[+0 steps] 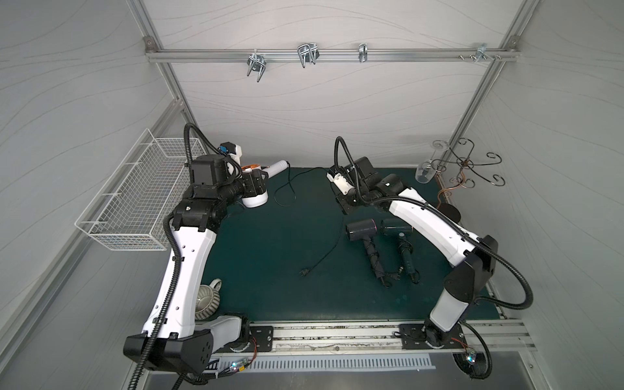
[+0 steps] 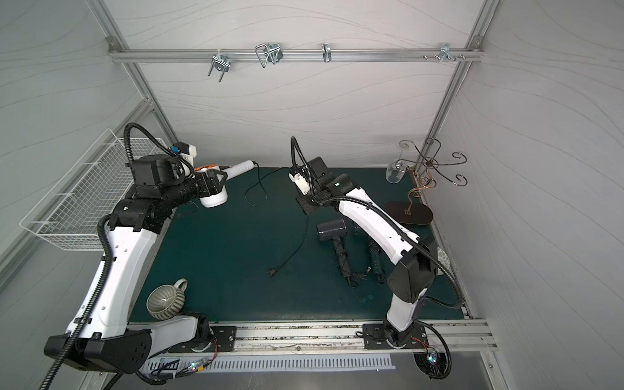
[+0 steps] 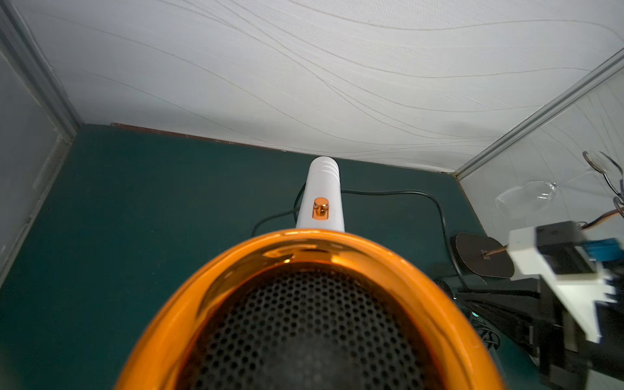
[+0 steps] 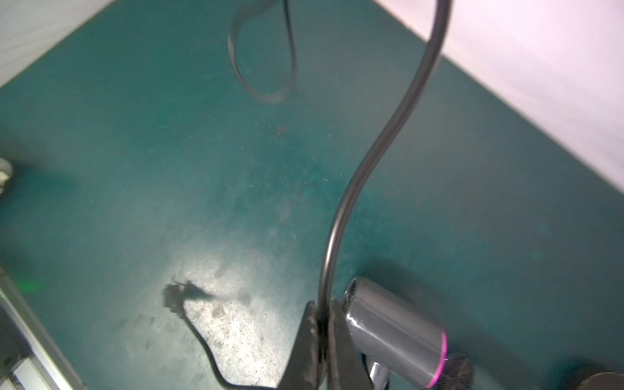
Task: Wrap the cord around the hair dryer
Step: Wrap the power cord around the hair dryer.
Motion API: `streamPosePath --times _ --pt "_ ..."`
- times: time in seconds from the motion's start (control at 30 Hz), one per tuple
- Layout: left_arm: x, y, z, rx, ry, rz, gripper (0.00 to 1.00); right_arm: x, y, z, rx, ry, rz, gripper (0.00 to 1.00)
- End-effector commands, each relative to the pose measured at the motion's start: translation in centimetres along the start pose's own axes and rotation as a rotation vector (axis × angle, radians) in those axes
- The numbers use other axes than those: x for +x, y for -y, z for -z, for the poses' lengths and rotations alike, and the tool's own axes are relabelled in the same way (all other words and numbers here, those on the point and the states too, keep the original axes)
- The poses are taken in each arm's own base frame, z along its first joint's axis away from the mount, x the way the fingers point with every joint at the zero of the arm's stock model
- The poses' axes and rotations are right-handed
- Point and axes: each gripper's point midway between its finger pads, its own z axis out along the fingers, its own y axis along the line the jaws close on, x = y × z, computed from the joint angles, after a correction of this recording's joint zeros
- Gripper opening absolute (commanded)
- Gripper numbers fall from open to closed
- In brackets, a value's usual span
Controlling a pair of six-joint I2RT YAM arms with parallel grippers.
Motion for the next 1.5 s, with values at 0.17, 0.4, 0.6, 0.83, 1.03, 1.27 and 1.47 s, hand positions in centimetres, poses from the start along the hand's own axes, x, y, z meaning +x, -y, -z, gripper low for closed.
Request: streamPosePath --times 0.17,0.4,0.6,0.83,1.03,1.27,1.47 --pt "-0.2 2.0 -2.9 0.186 0.001 0.008 0.00 -4.3 -4.3 7.6 -0.041 0.133 0.311 0.00" --pt "2.4 3.9 -3.8 0.345 -0.096 -0.001 0.00 -6.9 -4.1 9.3 0.037 0.212 0.392 0.00" --pt "5.1 6.9 -1.7 0.571 -0.139 0.015 0.00 -9.8 -2.3 8.3 0.126 0.248 0.408 0.00" --pt "8.8 9.9 1.3 0.782 -0.221 0.013 0.00 -12.0 1.2 7.0 0.178 0.272 0.389 0.00" --pt "10.2 7.8 0.6 0.582 -0.241 -0.069 0.00 -12.0 2.2 7.4 0.132 0.284 0.393 0.00" --pt "8.7 5.5 -0.6 0.402 -0.198 -0.104 0.00 -12.0 -1.3 10.1 0.001 0.340 0.428 0.00" --pt "7.9 6.3 -0.6 0.411 -0.195 -0.135 0.00 -11.8 -1.3 10.7 0.056 0.332 0.473 0.00"
